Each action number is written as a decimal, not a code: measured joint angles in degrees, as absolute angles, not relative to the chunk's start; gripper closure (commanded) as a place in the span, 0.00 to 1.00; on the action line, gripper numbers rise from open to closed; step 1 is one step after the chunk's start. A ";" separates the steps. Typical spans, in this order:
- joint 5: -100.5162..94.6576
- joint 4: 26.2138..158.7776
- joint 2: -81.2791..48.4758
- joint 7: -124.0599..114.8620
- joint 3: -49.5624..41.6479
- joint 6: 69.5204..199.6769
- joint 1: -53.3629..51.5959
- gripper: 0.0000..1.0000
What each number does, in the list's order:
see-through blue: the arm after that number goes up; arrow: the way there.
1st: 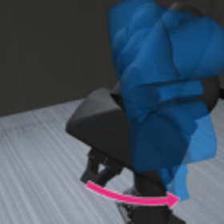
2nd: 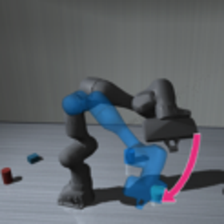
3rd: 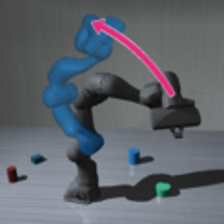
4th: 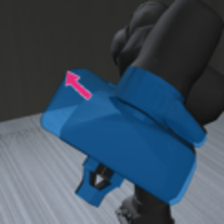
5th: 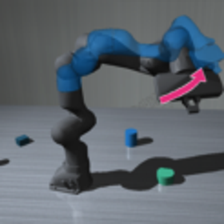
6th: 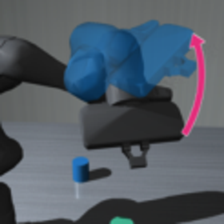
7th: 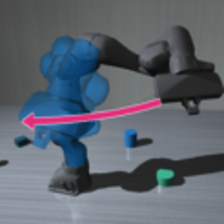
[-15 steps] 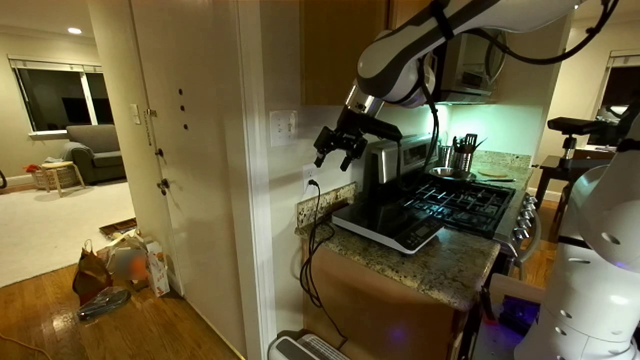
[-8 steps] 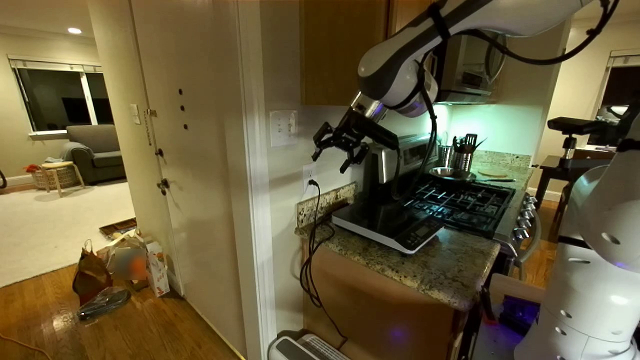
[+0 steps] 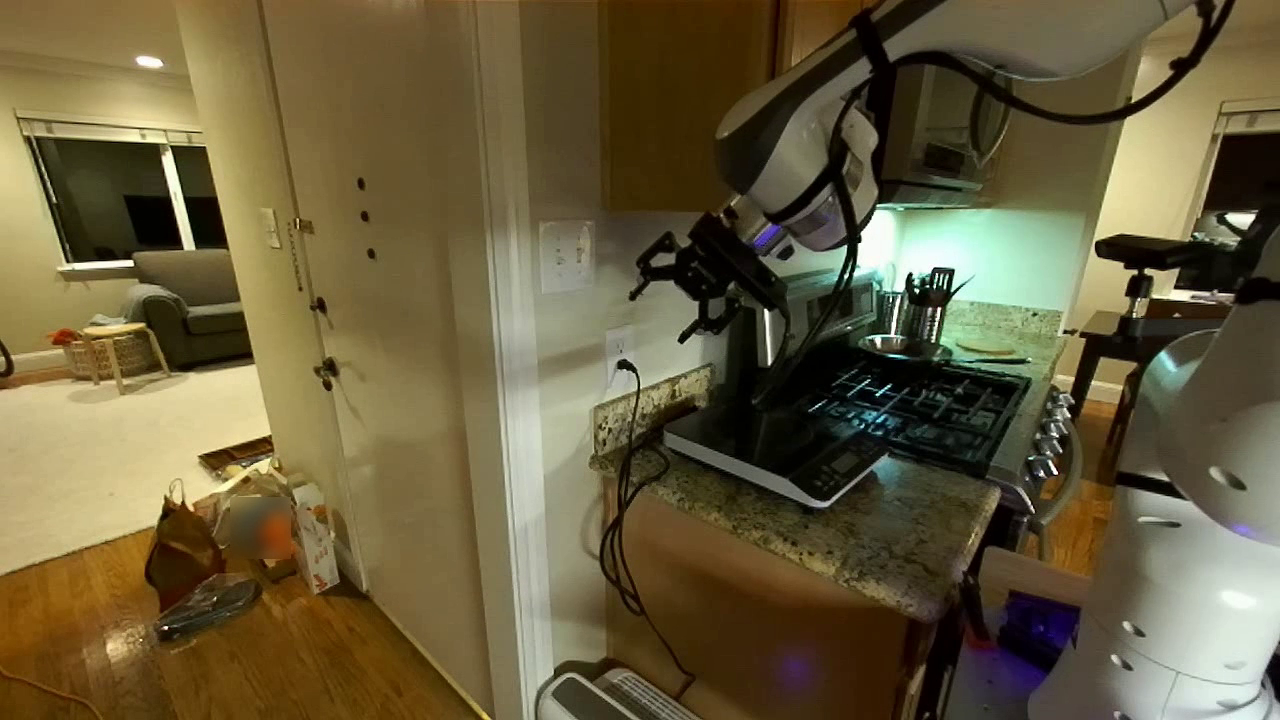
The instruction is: Flip the left switch
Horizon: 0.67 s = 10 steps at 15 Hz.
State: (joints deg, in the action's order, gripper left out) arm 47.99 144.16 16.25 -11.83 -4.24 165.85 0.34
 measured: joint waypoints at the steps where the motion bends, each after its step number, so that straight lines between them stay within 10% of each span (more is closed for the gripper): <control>1: 48.32 144.17 16.23 -11.58 -4.19 166.06 0.21 0.00; 10: 50.40 143.69 15.84 -11.65 -4.04 168.51 -0.05 0.00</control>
